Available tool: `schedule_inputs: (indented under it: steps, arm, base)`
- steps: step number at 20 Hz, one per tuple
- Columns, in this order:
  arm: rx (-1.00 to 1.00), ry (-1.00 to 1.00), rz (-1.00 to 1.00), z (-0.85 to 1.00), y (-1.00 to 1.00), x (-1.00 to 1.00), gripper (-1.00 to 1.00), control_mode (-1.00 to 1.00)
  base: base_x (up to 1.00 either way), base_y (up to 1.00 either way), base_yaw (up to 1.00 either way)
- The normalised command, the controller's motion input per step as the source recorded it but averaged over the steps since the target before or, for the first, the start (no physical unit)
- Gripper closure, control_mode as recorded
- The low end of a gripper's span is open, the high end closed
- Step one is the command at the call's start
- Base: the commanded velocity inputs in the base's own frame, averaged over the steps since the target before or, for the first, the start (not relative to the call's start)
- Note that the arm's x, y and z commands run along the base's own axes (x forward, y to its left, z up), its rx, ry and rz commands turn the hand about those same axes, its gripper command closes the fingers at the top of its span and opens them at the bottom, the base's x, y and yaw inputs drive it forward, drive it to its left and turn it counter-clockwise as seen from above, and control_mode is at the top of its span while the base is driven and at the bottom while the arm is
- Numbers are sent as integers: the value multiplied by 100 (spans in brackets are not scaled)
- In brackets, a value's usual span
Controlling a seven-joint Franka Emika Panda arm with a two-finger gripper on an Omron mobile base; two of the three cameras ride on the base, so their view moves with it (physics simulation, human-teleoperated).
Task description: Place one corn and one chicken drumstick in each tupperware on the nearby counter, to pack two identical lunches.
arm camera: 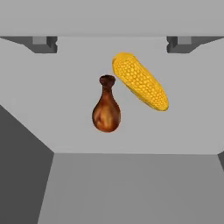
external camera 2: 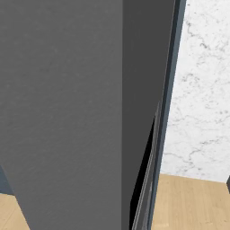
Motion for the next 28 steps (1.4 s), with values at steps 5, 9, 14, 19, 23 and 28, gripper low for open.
schedule_inputs:
  steps: [5, 9, 14, 19, 23, 28]
  arm:
    - [0, 0, 0, -8, 0, 35, -100, -100]
    - [0, 0, 0, -10, 0, 23, -100, -100]
    - [0, 0, 0, -9, -6, 25, -100, -100]
    - [0, 0, 0, -11, -11, 30, -100, -100]
    - [0, 0, 0, -10, -14, 42, -100, -100]
    - [0, 2, 0, -11, -11, 49, -100, -100]
  base:
    - [0, 0, 0]
    - [0, 0, 0]
    - [0, 0, 0]
    - [0, 0, 0]
    - [0, 0, 0]
    - [0, 0, 0]
